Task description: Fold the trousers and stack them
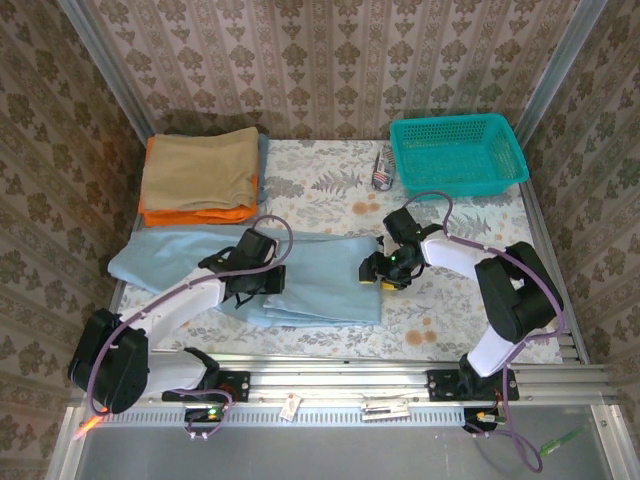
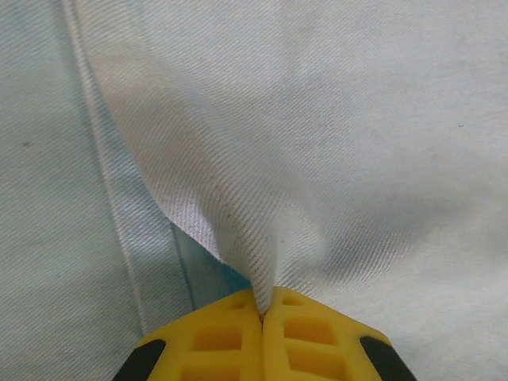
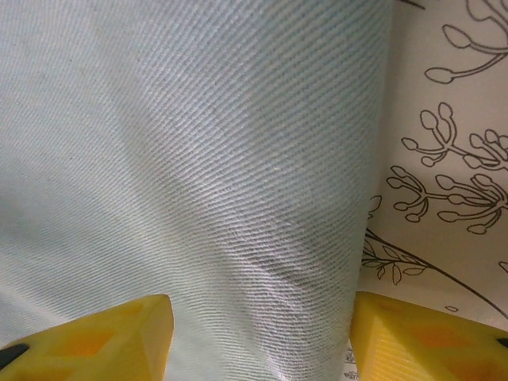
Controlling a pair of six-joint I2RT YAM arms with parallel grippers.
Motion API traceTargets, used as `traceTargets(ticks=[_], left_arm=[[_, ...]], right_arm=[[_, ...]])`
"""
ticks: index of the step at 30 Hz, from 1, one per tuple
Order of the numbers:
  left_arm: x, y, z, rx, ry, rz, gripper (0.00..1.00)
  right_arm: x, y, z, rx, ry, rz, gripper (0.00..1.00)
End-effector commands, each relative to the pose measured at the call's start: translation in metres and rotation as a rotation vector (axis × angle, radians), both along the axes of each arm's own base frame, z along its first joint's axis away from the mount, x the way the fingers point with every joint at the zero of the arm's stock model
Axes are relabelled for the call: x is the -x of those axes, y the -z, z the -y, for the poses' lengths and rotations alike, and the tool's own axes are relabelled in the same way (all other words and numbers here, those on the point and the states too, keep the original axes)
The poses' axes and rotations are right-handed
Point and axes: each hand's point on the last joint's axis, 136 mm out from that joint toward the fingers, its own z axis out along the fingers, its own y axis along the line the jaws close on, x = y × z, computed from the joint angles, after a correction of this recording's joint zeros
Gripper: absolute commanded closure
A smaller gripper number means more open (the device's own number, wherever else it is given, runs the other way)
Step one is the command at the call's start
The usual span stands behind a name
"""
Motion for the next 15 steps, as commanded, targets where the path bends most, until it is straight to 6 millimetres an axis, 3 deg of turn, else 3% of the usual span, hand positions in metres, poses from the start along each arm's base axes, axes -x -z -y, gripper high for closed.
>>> traceTargets(ticks=[1, 3, 6, 9, 12, 15], left_arm=[[0.0, 0.005, -0.015, -0.092, -0.022, -0.016, 1.0], [0.006, 0.017, -0.015, -0.088, -0.035, -0.066, 0.95], [0.018, 0.035, -0.014, -0.072, -0.051, -0.132, 0.52], [0.031, 0.041, -0.015, -0.081, -0.056, -0.15, 0.32], [0.042, 0.038, -0.019, -0.106, -0.059, -0.145, 0.31], [0.051, 0.037, -0.013, -0.063, -0.052, -0.149, 0.45]], right_arm=[[0.002, -0.007, 0.002, -0.004, 0.008, 0.013, 0.39], [0.001, -0.008, 0.002, -0.006, 0.009, 0.014, 0.39], [0.001, -0.009, 0.002, -0.005, 0.008, 0.018, 0.38], [0.001, -0.01, 0.003, -0.003, 0.007, 0.017, 0.38], [0.0, -0.01, 0.003, -0.004, 0.006, 0.02, 0.38], [-0.003, -0.01, 0.001, -0.012, 0.011, 0.021, 0.38]])
